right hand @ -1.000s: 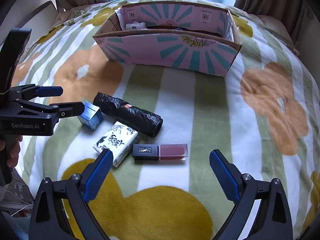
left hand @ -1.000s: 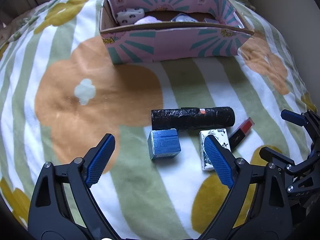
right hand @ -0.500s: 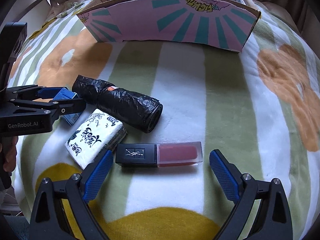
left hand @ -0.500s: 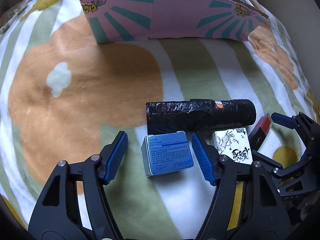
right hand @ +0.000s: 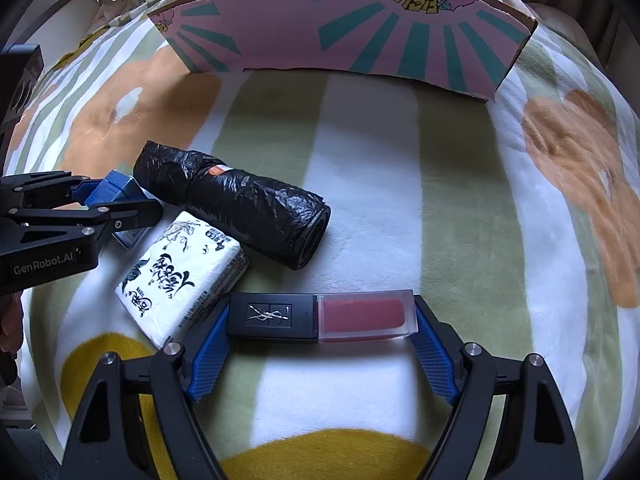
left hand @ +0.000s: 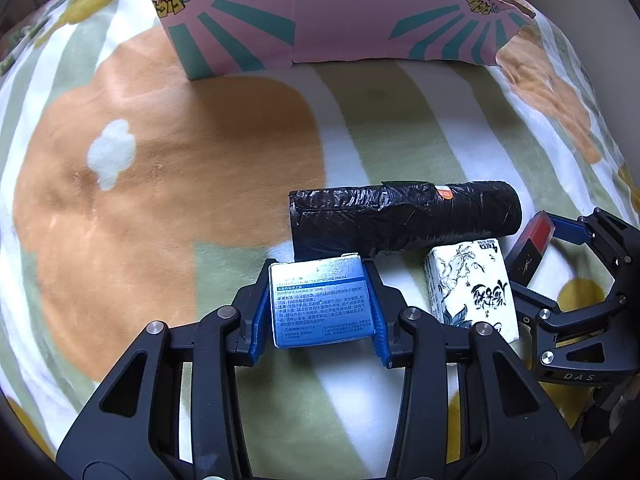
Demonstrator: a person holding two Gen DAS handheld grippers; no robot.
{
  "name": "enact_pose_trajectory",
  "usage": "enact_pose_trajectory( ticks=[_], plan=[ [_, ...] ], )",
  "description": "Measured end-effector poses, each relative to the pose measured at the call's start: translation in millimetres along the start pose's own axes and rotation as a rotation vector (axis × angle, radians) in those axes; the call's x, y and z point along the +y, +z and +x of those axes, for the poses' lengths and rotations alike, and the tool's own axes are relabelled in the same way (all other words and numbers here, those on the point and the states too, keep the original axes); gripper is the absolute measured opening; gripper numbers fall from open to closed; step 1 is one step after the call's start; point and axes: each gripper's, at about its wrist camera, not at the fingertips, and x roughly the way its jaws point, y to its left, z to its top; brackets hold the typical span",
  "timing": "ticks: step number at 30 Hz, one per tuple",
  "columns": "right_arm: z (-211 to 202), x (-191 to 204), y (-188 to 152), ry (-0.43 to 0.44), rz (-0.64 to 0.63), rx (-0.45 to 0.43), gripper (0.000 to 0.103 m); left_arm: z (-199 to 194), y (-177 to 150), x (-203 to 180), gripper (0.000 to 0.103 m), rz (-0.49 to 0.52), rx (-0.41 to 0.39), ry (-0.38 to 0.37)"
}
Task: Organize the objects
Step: 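Close the left tool on the blue cube while the right tool closes on the lipstick, then lift the blue cube with the left tool while the right tool lifts the lipstick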
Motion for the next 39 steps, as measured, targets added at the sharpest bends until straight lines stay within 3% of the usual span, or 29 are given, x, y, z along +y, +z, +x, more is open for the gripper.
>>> enact_pose_trajectory(
  ticks=[9,17,31,39],
  plan=[
    [-10.0,-6.9,1.8,0.004,0.028,0.010,0.080,-9.7,2.9,7.1,0.036,-0.046,0.000,0.002],
    [-43.1,-14.7,16.7,-0.002,0.035,-0.019,0.080,-41.8,11.4,20.8,0.036,-0.096,-0.034,0.014],
    [-151.4,-7.0,86.5,-0.051,0.110,-0.137,0.080,-160.3,63.0,12.8,0.036,-0.133,-0.174,0.032],
    [-210.6,-11.3,104.2,-0.086,0.189,-0.167,0.080,-219.7,83.7,-1.8,0.036,-0.143,-0.226,0.051]
  ],
)
